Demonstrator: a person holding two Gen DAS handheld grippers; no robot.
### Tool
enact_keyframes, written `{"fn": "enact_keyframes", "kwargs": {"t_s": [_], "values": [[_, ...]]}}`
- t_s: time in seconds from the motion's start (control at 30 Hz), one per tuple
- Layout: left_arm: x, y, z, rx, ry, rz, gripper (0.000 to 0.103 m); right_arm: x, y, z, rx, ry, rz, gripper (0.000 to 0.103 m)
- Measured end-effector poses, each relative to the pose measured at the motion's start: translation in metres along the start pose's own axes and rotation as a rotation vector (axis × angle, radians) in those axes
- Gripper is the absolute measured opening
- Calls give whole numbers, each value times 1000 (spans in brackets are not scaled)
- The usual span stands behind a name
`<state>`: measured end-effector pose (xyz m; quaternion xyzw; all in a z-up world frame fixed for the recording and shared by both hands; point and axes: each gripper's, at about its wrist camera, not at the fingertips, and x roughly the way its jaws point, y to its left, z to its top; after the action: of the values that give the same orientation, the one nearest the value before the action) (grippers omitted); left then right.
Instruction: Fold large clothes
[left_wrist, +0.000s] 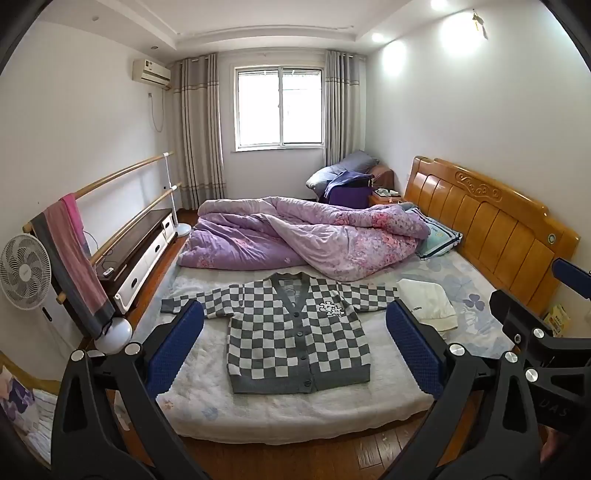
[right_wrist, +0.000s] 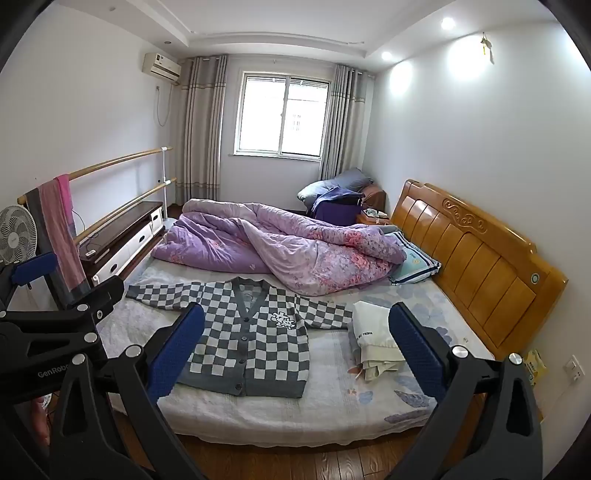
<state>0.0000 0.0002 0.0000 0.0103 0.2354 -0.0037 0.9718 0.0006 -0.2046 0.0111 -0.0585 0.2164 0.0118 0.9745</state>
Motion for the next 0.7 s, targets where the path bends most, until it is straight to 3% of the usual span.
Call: {"fn": "enact_keyframes", "kwargs": {"t_s": [0.7], "values": [[1, -4, 3, 6, 12, 0, 98, 1, -4, -2, 9, 15, 1, 96]]}}
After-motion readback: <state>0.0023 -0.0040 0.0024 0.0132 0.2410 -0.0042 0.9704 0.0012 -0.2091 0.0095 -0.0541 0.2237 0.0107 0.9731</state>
